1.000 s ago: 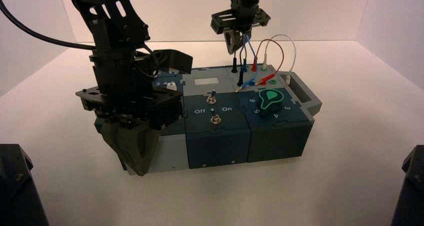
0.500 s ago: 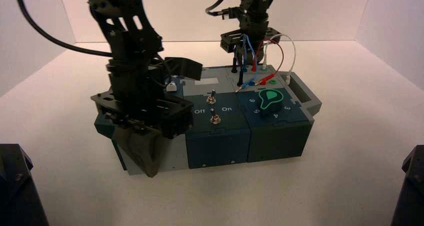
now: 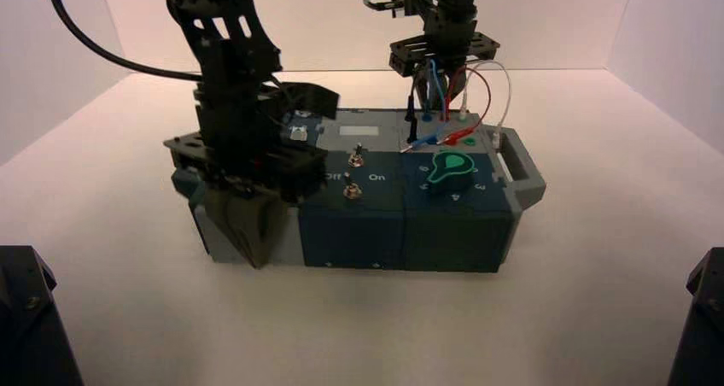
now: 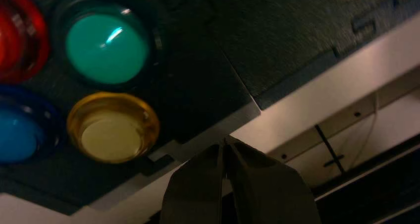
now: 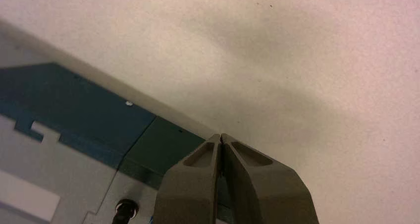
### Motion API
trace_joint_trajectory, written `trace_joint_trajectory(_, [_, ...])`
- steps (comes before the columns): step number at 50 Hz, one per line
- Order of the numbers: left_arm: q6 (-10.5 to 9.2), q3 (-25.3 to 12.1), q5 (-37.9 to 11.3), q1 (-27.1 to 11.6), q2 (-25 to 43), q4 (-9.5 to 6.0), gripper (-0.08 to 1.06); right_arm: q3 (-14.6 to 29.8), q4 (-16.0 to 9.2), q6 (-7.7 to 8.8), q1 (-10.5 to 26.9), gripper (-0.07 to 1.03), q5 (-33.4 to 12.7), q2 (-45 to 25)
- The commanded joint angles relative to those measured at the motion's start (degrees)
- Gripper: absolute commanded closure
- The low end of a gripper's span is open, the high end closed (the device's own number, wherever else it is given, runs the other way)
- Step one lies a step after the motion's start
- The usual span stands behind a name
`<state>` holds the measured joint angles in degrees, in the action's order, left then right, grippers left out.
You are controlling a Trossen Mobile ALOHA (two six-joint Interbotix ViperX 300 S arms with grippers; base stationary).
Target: Rotate the box clockwise.
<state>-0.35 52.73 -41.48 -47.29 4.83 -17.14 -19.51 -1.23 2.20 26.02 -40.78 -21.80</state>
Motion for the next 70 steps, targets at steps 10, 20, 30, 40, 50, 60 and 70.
trace_joint_trajectory(10, [0.26,-3.3,-0.3,7.7,0.1,5.01,1.00,-3.3,-0.4,0.18,0.8,0.99,-1.1,2.5])
trace_joint_trajectory(20, [0.26,-6.0,-0.6,11.3,1.1,6.15,1.00,-6.4,-0.7,-0.18,0.7,0.99,-1.1,4.7])
trace_joint_trajectory(30, [0.26,-9.1,-0.5,13.4,3.2,7.21,1.00,-10.0,-1.7,-0.18,0.8,0.99,-1.0,7.9])
trace_joint_trajectory(40, [0.26,-12.7,0.2,15.5,6.8,8.26,1.00,-14.8,-2.5,-0.26,1.0,0.99,-0.7,11.0])
trace_joint_trajectory(50, [0.26,-15.4,0.8,16.4,9.6,8.61,1.01,-18.5,-2.7,-0.53,1.1,0.99,-0.7,14.2])
trace_joint_trajectory(60, [0.88,-18.1,1.0,16.9,11.3,8.88,1.00,-20.9,-4.3,-0.79,2.4,0.99,-0.7,17.3])
trace_joint_trajectory(70, [1.05,-20.8,1.1,17.6,12.2,8.88,1.01,-22.1,-5.1,-0.97,3.1,0.99,-1.3,19.1])
